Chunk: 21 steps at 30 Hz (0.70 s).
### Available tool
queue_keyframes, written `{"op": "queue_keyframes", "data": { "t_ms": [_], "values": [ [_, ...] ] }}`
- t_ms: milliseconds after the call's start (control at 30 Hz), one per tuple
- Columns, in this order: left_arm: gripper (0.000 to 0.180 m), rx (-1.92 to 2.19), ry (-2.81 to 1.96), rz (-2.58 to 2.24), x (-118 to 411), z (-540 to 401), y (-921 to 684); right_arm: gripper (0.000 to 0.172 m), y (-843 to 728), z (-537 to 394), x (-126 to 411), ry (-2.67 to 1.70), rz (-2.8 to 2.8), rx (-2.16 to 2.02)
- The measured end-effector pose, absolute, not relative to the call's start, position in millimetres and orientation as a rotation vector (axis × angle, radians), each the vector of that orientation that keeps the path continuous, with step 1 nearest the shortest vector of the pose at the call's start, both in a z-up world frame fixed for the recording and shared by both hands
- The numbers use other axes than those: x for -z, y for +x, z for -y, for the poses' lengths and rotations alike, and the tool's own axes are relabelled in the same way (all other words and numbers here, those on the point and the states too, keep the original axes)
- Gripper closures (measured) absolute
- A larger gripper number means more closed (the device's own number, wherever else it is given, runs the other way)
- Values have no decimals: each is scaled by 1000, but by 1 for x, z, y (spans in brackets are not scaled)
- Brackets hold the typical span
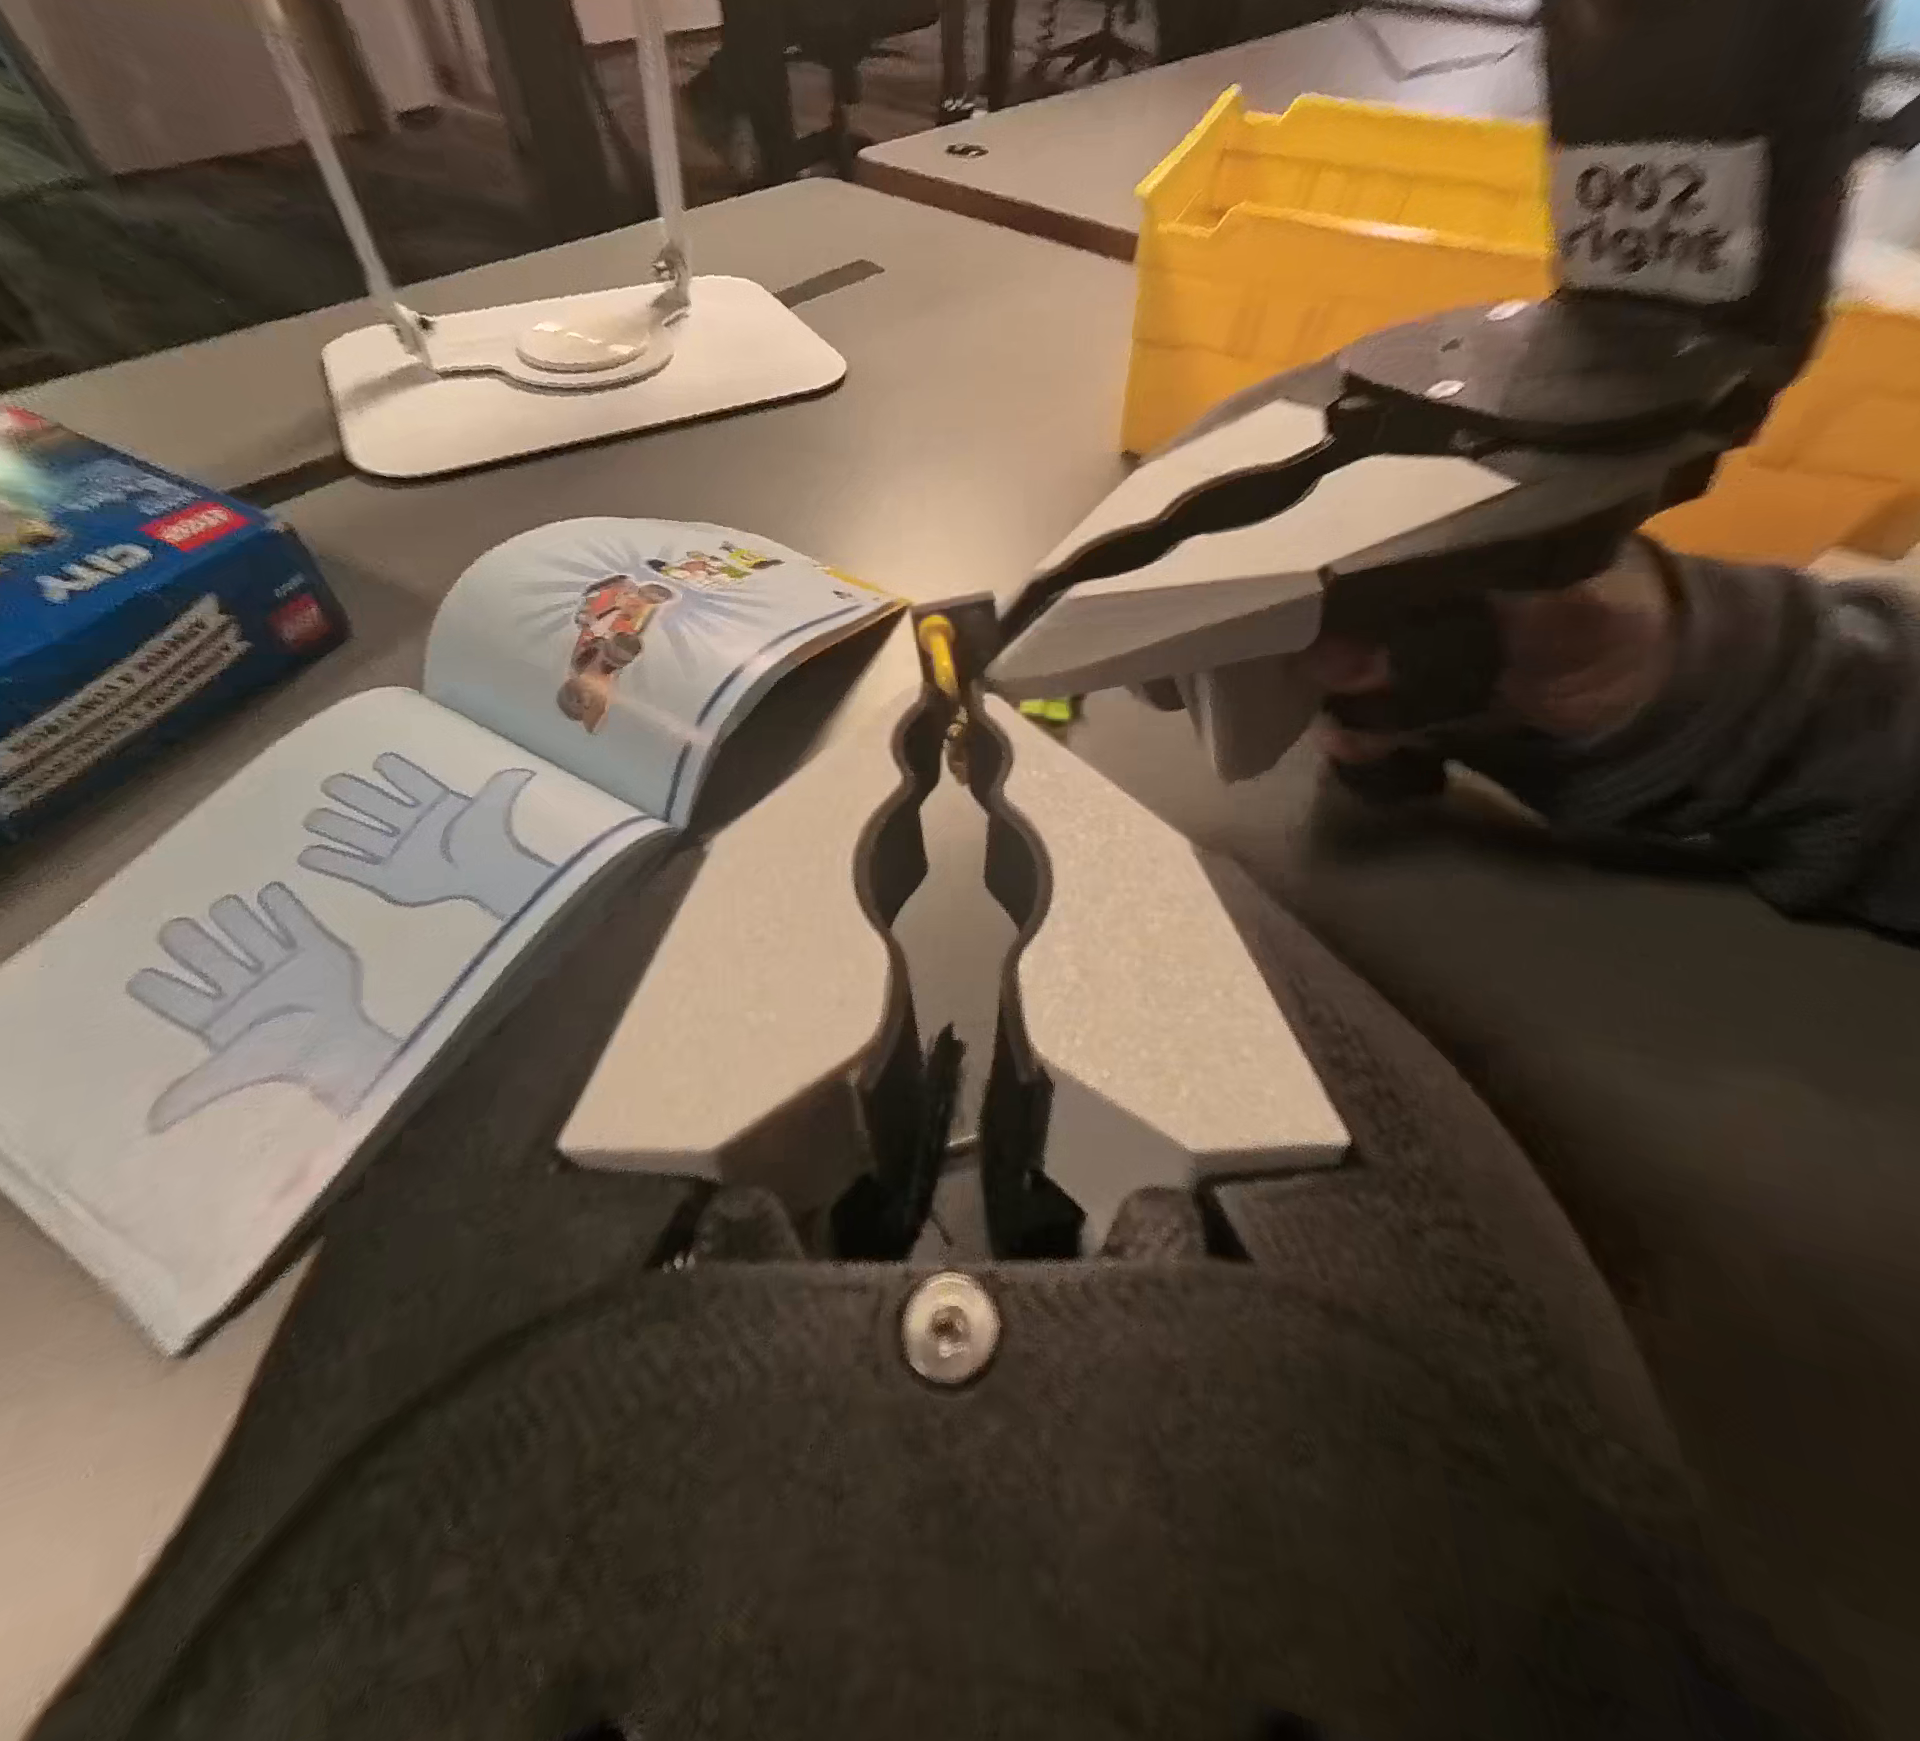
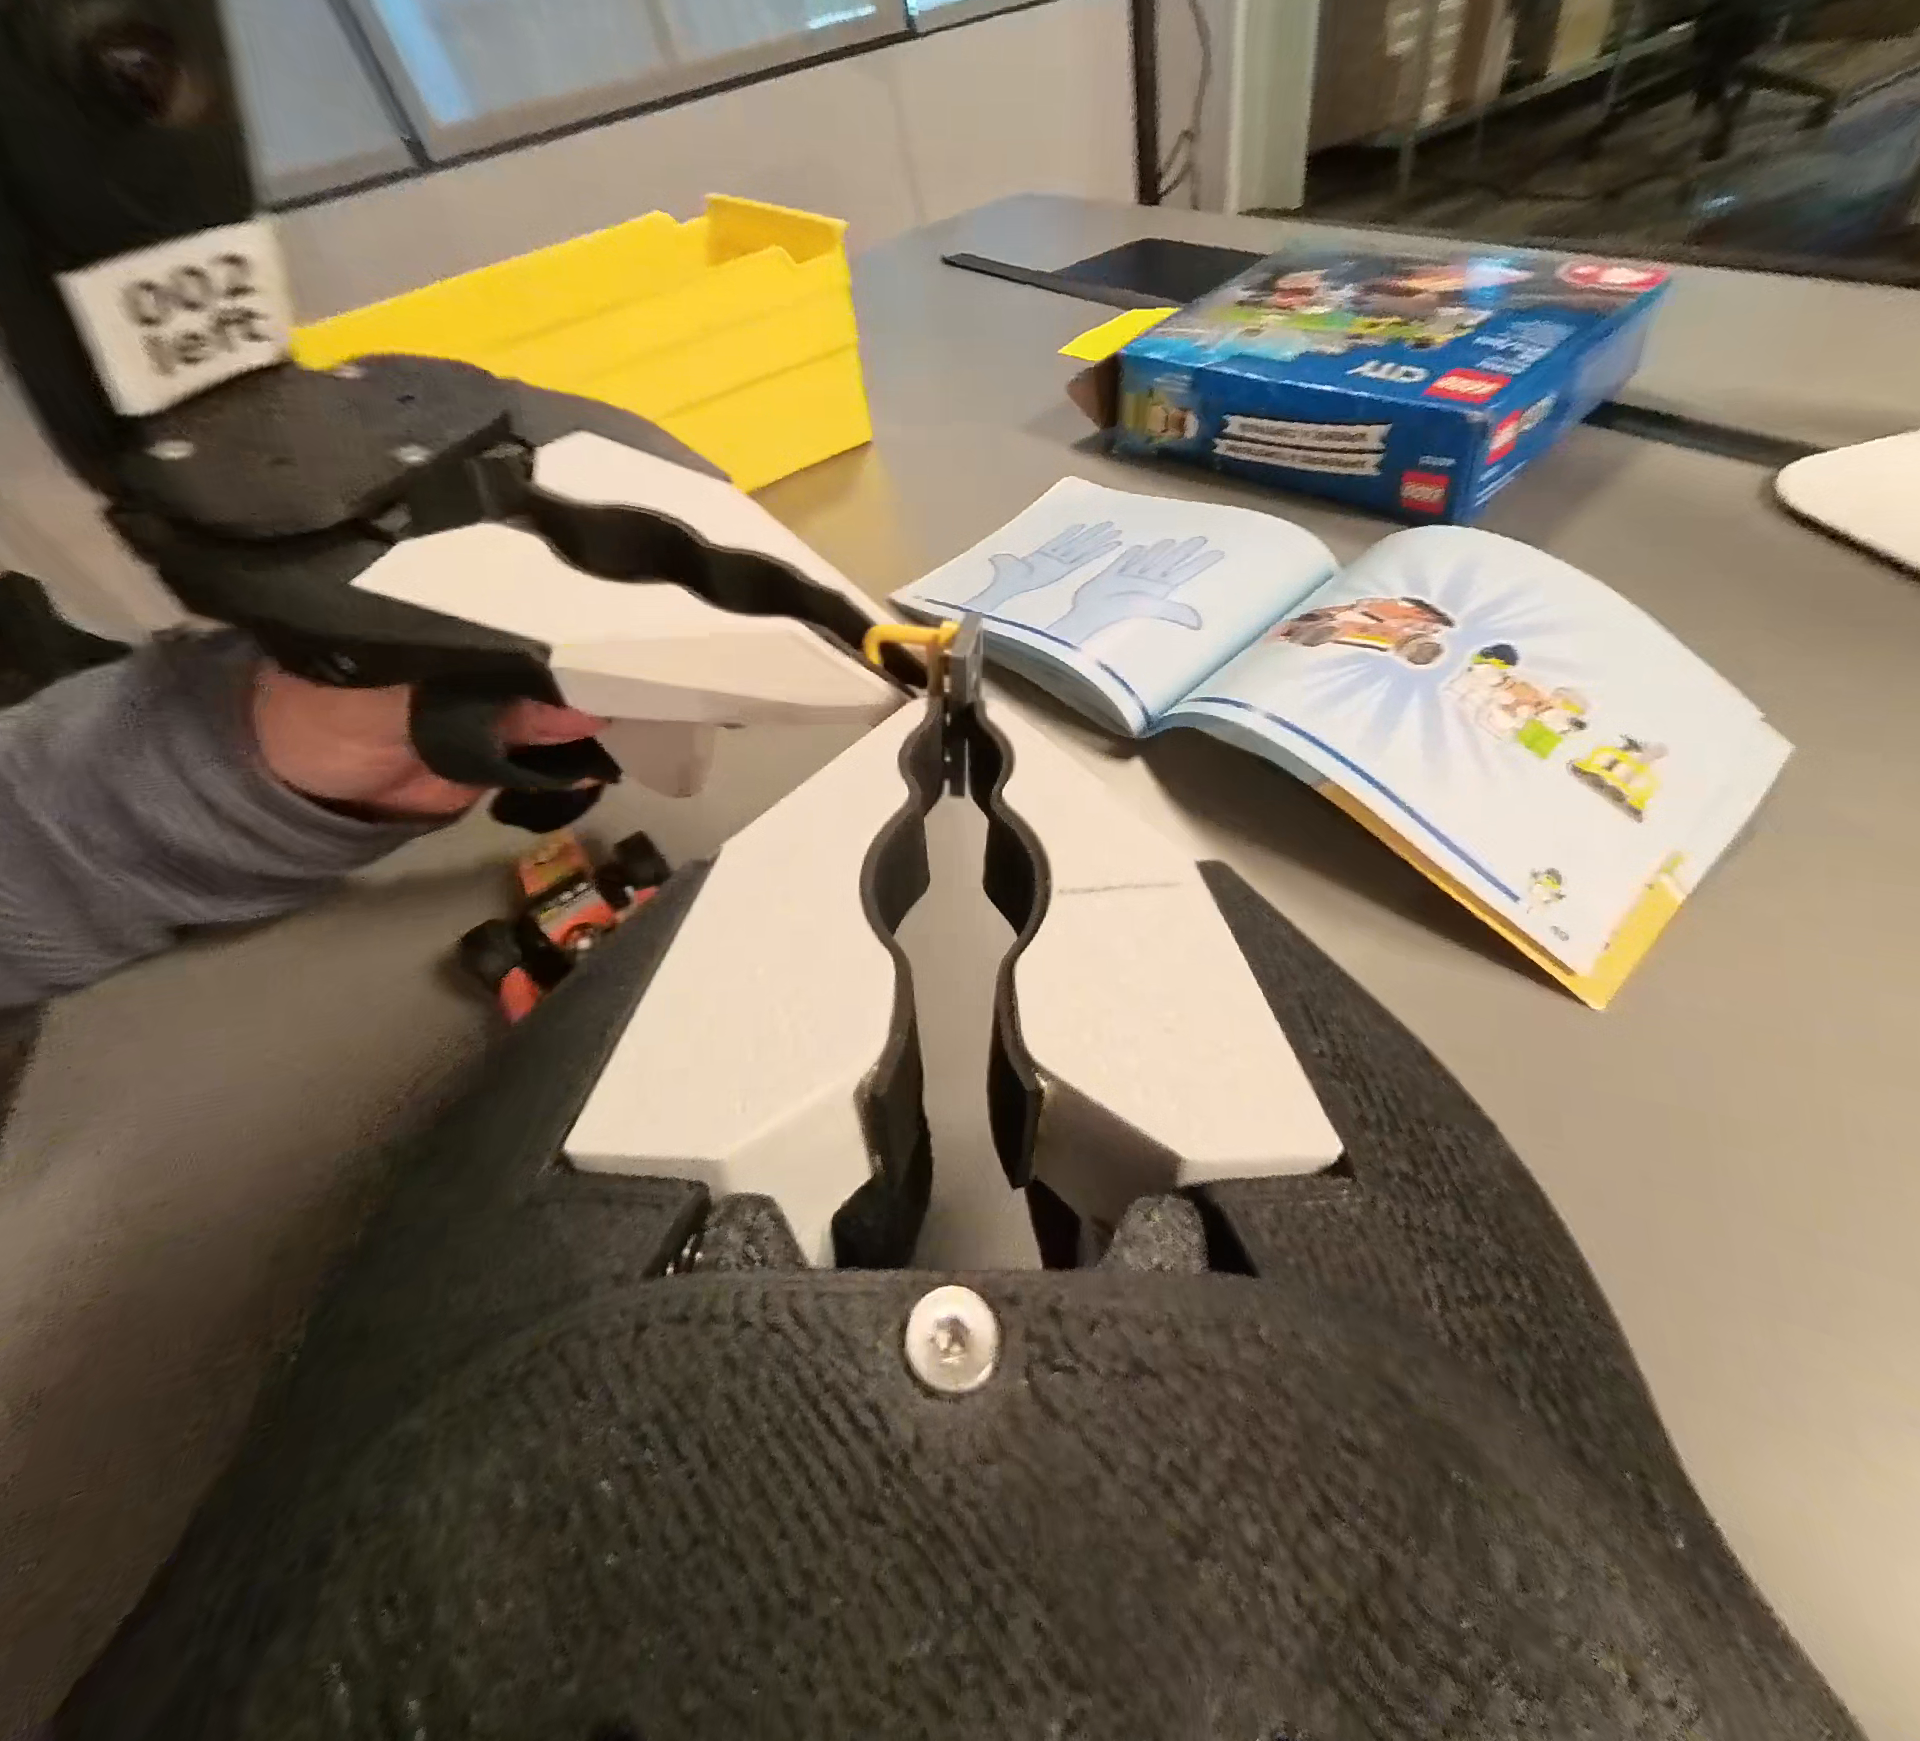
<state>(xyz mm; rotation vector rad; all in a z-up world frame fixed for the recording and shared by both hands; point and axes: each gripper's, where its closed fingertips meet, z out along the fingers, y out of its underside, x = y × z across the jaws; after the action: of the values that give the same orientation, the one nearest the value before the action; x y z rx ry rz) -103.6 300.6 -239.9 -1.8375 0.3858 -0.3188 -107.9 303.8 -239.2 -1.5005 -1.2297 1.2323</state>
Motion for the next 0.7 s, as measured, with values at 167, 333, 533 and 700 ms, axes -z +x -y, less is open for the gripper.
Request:
{"op": "queue_keyframes", "data": {
  "t_ms": [167,333,533,700],
  "values": [
    [178,153,-1834,-397,238,-304,-108,169,-110,-309,235,-1481,1184,-1076],
    [177,107,-1810,-407,232,-304,-109,170,-109,-308,226,-1366,1227,-850],
    [178,-151,-1776,-301,216,-281,-169,171,-58,-370,202,-1501,850,-949],
    [178,-39,-1787,-306,227,-281,-151,170,-91,-338,208,-1445,1027,-931]
  ]
}}
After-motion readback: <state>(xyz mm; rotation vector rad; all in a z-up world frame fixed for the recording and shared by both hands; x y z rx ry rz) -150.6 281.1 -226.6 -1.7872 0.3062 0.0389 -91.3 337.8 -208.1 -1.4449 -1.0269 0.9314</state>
